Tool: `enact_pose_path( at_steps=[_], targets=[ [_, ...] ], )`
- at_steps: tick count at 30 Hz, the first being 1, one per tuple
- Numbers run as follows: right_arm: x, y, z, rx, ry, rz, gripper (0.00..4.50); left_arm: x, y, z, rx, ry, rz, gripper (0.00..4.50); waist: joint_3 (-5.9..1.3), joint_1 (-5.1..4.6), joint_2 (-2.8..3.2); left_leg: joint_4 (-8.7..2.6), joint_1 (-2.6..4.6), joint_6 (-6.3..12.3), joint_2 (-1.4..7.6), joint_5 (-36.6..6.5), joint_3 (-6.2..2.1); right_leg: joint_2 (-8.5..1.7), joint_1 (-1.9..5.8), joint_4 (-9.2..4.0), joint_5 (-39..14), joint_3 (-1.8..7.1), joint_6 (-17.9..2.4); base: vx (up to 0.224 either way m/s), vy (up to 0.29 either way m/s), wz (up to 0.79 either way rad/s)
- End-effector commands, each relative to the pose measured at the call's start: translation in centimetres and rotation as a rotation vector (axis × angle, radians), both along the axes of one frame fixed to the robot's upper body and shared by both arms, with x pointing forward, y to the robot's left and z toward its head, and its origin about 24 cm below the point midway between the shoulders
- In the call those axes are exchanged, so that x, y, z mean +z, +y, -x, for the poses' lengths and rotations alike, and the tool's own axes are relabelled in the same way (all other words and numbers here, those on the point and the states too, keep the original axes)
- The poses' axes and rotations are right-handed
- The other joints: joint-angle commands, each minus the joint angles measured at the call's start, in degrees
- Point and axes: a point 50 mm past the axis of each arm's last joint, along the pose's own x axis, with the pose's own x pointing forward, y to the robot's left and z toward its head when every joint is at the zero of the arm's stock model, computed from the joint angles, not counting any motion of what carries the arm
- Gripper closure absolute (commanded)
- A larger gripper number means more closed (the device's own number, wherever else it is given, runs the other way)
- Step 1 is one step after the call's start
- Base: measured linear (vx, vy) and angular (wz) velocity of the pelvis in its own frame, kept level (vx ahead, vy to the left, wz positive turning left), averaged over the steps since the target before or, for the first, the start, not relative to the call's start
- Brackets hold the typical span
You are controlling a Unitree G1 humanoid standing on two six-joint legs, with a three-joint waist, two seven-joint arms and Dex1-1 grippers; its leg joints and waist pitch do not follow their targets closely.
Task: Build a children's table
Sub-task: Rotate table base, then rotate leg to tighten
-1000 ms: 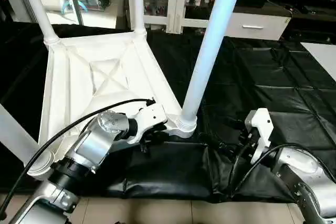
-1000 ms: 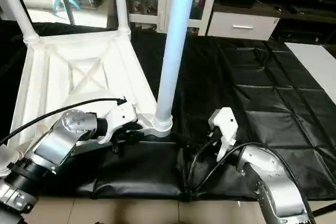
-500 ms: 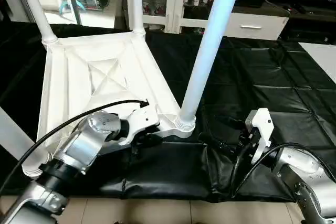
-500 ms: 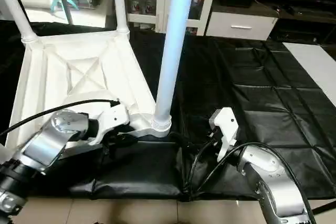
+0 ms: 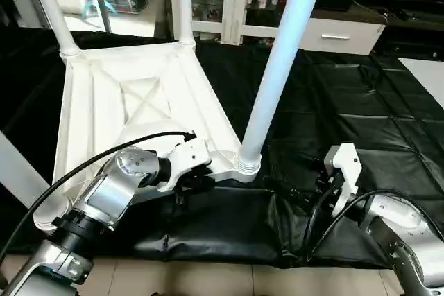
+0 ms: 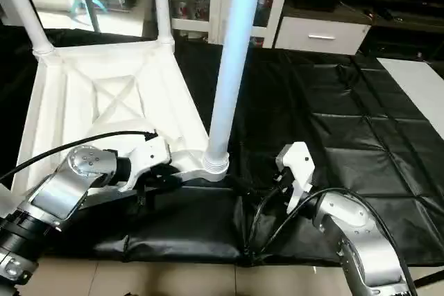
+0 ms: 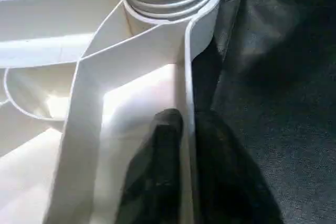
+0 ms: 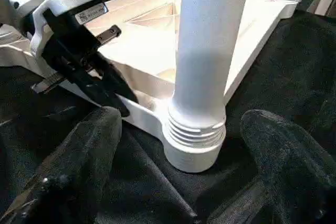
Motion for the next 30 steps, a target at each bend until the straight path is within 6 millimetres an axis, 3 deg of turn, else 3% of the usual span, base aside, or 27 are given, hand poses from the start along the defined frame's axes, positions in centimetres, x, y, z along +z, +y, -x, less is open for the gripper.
enact_pose_path(
  at_steps=[1, 5, 11, 13, 14, 18, 23, 26, 30],
  targets=[
    [0.3, -0.3, -0.4, -0.009, -0.016, 0.002, 0.52, -1.0, 0.0, 0.3, 0.013, 0.04, -0.011, 4.28, -3.01, 0.02, -0.12, -4.54, 0.01, 1.31, 1.99, -15.99, -0.99, -2.48, 1.98, -4.28, -19.31, 1.88, -9.36, 0.0, 0.0, 0.0],
    [0.4, -0.3, -0.5, -0.011, -0.019, 0.006, 0.52, -1.1, -0.6, 0.9, -0.038, 0.054, 0.015, 4.45, -3.08, -0.06, -0.24, -4.51, 0.0, 1.43, 1.98, -15.45, -0.98, -2.5, 1.96, -4.28, -18.96, 1.93, -9.27, 0.0, 0.0, 0.0],
    [0.3, -0.8, -1.4, -0.026, -0.015, 0.014, 0.52, -1.9, -1.9, 2.8, -0.185, 0.09, 0.018, 4.45, -3.23, -0.16, -0.16, -4.3, 0.01, 2.18, 2.05, -12.88, -0.81, -2.51, 2.1, -3.75, -14.98, 1.93, -10.87, 0.0, 0.0, 0.0],
    [0.4, -1.3, -1.8, -0.041, -0.015, 0.003, 0.52, -1.7, -2.3, 3.1, -0.213, 0.083, 0.041, 4.45, -3.26, 0.14, -0.48, -4.13, 0.21, 2.84, 2.1, -11.54, -0.57, -2.43, 2.05, -3.58, -13.26, 1.95, -11.66, 0.0, 0.0, 0.0],
    [0.5, -1.4, -1.9, -0.043, -0.015, 0.001, 0.52, -1.6, -2.4, 3.2, -0.227, 0.076, 0.047, 4.45, -3.27, 0.33, -0.33, -4.12, 0.18, 3.02, 2.09, -11.02, -0.54, -2.48, 2.12, -3.5, -13.04, 1.94, -11.75, 0.0, 0.0, 0.0],
    [0.2, -1.4, -1.6, 0.073, 0.038, 0.026, 0.52, -1.2, -2.7, 3.2, -0.274, 0.038, 0.046, 4.45, -3.11, 0.94, -0.49, -4.14, 0.4, 3.24, 2.16, -12.05, -0.43, -2.53, 1.99, -3.73, -15.02, 1.98, -11.0, 0.0, 0.0, 0.0],
    [-0.6, -1.2, -1.5, 0.217, 0.086, 0.088, 0.52, -0.8, -3.3, 2.9, -0.32, 0.034, 0.052, 4.45, -2.99, 0.88, -0.61, -4.2, 0.31, 2.48, 2.15, -14.75, -0.57, -2.73, 1.83, -4.25, -20.33, 1.99, -9.79, 0.0, 0.0, 0.0],
    [-0.6, -1.2, -1.6, 0.234, 0.087, 0.1, 0.52, -0.7, -3.4, 2.9, -0.335, 0.032, 0.052, 4.45, -3.03, 1.12, -0.66, -4.15, 0.58, 2.45, 2.25, -14.18, -0.49, -2.68, 1.62, -4.16, -19.35, 2.03, -10.06, 0.0, 0.0, 0.0],
    [-0.6, -1.6, -2.6, 0.239, 0.06, 0.145, 0.52, -0.4, -3.7, 3.0, -0.379, 0.057, 0.078, 4.45, -3.18, 1.04, -0.83, -4.03, 0.39, 2.52, 2.18, -12.55, -0.44, -2.71, 1.75, -3.87, -17.59, 1.93, -10.87, 0.0, 0.0, 0.0]
  ],
)
